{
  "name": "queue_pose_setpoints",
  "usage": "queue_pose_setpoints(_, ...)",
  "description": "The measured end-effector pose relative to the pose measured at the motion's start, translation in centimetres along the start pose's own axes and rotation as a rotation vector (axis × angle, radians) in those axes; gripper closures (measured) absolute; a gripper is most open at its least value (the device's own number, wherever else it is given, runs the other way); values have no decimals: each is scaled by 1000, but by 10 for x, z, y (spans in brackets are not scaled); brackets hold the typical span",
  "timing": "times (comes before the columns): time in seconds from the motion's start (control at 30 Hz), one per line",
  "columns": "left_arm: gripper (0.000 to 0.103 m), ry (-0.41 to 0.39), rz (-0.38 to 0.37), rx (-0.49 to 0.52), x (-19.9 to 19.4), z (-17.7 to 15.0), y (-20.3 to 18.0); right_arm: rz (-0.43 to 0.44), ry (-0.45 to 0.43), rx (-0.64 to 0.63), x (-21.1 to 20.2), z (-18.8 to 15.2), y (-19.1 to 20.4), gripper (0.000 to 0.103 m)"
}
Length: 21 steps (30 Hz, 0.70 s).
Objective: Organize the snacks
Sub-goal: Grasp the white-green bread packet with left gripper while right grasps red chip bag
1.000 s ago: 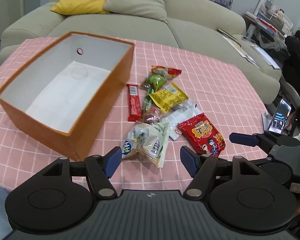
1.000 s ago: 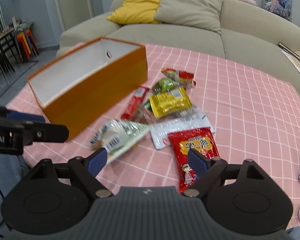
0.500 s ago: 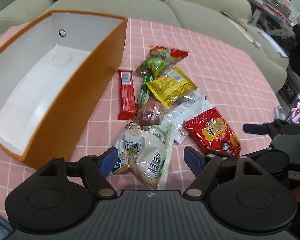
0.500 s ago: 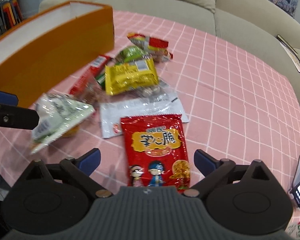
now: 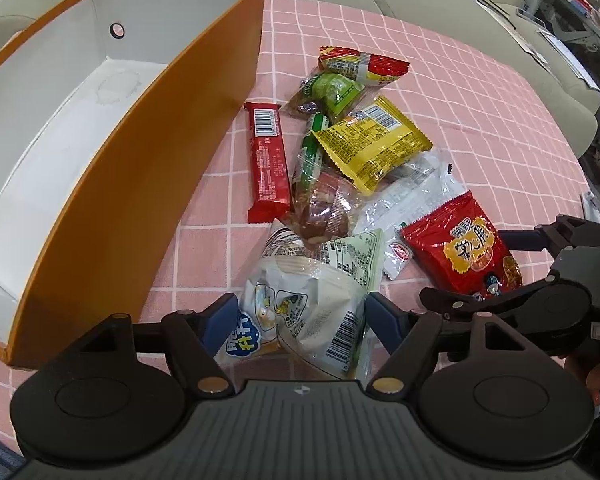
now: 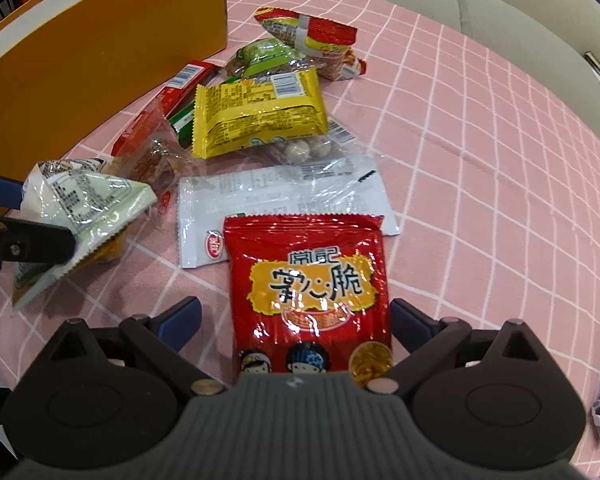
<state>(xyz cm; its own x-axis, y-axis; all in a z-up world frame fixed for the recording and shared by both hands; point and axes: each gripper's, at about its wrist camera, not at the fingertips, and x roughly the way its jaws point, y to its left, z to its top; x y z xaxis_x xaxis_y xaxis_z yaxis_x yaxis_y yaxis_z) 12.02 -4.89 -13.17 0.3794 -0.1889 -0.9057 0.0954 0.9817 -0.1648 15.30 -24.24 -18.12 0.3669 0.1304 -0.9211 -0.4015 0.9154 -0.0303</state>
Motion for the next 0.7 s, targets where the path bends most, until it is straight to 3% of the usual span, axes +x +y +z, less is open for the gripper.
queue_pose_setpoints(0.13, 22, 6, -9, -10, 4, 1, -1, 7, 24, 2, 5, 2, 0, 20)
queue_pose_setpoints(0.5, 34, 19, 4, 13, 9, 0, -7, 28, 25, 13, 4, -1, 9, 34)
queue_pose_setpoints(0.7, 43, 6, 10, 10, 4, -3, -9, 32, 28, 6, 2, 0, 25, 34)
